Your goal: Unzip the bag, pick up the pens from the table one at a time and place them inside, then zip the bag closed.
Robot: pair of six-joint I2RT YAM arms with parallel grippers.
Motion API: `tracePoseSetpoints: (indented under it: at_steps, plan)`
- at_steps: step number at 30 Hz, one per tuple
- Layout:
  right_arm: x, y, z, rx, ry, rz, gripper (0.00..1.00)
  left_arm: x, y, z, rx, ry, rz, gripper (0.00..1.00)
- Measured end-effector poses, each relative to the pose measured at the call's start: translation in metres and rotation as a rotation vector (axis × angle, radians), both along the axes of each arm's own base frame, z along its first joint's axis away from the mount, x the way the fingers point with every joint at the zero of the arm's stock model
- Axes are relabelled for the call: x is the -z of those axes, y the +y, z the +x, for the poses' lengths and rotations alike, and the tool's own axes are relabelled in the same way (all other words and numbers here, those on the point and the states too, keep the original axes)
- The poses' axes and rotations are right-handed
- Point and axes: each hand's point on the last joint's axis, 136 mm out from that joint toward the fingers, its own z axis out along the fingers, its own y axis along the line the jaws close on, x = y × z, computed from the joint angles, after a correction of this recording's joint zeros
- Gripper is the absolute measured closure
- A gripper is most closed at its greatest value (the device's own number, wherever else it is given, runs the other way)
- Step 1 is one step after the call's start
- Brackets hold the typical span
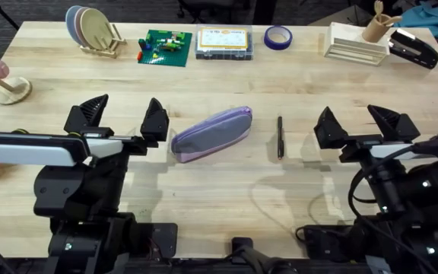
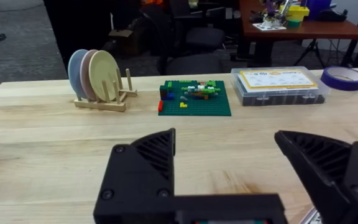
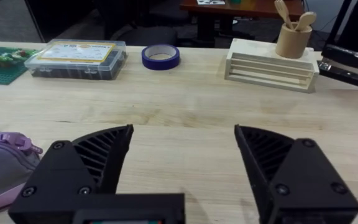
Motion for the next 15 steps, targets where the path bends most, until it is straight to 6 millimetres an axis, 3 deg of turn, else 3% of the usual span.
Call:
tracePoseSetpoints:
  at_steps: [15]
  plan:
    - [-0.0024,-0.0014,0.0003,0.008,-0.01,-0.001,0.004,0.0046,-0.0007,-0.0001,0.004,0.019,0.0,0.008]
